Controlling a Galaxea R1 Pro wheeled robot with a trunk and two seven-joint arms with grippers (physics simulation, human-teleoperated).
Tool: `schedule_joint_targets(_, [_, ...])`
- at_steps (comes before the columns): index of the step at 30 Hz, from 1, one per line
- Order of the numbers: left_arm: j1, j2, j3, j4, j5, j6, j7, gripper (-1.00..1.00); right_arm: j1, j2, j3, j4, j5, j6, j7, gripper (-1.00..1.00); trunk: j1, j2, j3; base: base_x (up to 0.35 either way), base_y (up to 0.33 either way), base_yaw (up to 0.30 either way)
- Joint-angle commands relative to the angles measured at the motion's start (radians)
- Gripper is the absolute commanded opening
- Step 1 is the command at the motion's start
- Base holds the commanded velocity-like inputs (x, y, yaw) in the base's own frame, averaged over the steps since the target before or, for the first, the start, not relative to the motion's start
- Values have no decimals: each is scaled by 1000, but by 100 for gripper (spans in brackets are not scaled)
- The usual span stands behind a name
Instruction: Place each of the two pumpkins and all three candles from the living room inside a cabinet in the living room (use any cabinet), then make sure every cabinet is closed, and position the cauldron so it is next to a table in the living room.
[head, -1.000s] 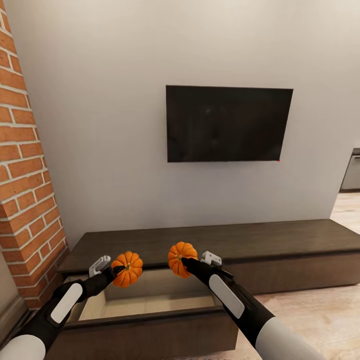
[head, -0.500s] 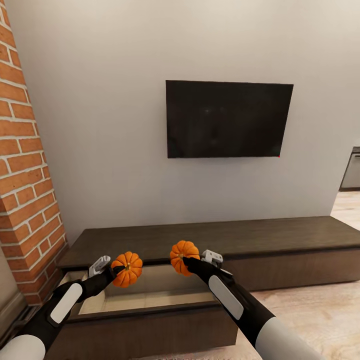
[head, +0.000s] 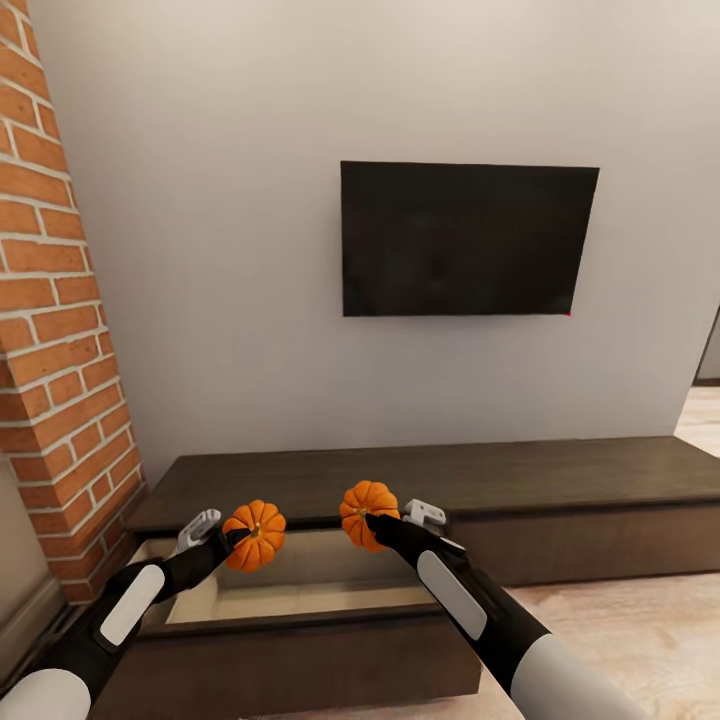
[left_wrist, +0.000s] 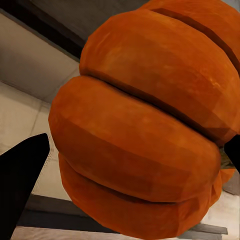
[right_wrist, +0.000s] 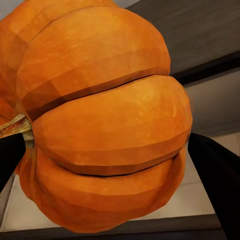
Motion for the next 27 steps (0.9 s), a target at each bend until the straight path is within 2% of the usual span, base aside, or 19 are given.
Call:
schedule_joint_targets(1, [-1, 1, -3, 0, 1, 2, 2, -100, -1, -1, 2, -2, -6, 2, -7, -100, 0, -1, -1, 0, 0, 229])
schedule_joint_targets(11, [-1, 1, -3, 1, 0, 3, 4, -100, -1, -1, 2, -2, -3, 2, -6, -100, 0, -1, 2, 45, 0, 247])
schedule_joint_targets(22, [-1, 1, -4, 1, 1, 3, 3, -100, -1, -1, 2, -2, -3, 2, -6, -100, 0, -1, 2, 72, -1, 14])
schedule_joint_targets(27, [-1, 1, -4, 1, 0, 4, 3, -100, -1, -1, 2, -2, -2, 2, -6, -100, 0, -1, 2, 205, -32, 0])
